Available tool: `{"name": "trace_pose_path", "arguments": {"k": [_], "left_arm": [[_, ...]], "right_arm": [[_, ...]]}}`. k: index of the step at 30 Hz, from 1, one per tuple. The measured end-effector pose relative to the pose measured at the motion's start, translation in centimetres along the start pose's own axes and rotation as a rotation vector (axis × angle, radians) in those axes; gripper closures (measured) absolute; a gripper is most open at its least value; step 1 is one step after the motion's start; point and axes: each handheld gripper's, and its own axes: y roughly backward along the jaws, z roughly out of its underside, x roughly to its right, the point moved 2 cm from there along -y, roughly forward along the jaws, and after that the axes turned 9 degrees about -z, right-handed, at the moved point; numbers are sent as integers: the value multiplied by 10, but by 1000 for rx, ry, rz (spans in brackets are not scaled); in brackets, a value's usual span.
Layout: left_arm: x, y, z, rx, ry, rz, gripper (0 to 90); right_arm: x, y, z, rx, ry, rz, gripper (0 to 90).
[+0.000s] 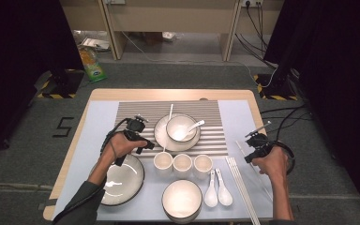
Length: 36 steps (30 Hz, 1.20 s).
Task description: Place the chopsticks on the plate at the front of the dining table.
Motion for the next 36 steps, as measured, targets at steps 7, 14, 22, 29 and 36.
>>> {"name": "trace_pose_path", "arguments": {"k": [7,14,22,29,36], "left_arm": [[1,0,0,2,1,-2,260],[2,-2,1,-4,-5,0,260],[3,-2,1,-3,-4,0,261],[3,-2,1,-2,-5,1,261],[1,-3,3,-7,-3,-2,261]], "right_arm": [[-1,0,2,-21,-2,-16,844],[9,-23,10,-102,-59,-17,844],[12,-31,16,-137,-78,-34,839],[7,-26,24,-129,-54,-42,772],[8,-20,47,-138,-51,-51,750]]}}
